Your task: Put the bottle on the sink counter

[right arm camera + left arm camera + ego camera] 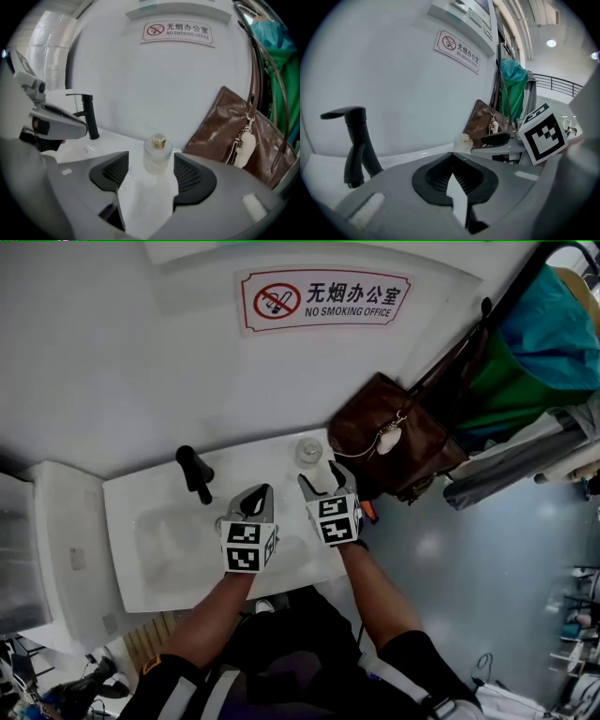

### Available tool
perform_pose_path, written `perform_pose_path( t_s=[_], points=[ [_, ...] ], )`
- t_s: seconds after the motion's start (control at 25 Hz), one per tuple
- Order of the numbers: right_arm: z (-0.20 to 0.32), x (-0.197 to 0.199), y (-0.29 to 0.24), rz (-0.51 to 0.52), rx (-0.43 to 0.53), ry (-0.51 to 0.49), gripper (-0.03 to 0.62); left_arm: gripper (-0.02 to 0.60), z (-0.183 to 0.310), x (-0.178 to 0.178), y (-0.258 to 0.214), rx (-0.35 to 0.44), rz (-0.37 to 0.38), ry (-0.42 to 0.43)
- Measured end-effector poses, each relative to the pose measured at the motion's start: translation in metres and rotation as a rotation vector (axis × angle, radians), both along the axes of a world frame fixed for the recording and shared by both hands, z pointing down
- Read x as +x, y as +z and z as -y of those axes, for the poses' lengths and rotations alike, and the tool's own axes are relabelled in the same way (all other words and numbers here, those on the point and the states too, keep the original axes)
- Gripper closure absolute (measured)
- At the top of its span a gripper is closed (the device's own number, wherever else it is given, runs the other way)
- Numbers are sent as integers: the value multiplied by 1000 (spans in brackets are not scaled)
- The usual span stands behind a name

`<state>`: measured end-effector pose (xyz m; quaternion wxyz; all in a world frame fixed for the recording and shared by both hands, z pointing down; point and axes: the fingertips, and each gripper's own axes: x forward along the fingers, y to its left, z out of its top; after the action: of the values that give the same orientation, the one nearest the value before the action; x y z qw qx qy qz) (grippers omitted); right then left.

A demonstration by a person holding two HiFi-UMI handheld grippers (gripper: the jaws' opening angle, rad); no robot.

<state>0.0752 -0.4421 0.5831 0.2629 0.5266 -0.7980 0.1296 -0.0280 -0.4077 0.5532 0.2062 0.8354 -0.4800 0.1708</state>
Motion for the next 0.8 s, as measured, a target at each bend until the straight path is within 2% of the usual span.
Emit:
perform_pose_path(
  t_s=[0.28, 0.48, 0.8],
  points=[
    [-52, -21, -44, 43, 88, 89, 421, 583, -35, -15, -22, 41, -1, 19],
    [-97, -35, -61, 57, 103, 142, 592, 583, -74, -34, -42, 104, 7, 51],
    [-171, -63, -83, 69, 133, 151, 592, 583, -138, -51, -64, 157, -37, 97]
  ],
)
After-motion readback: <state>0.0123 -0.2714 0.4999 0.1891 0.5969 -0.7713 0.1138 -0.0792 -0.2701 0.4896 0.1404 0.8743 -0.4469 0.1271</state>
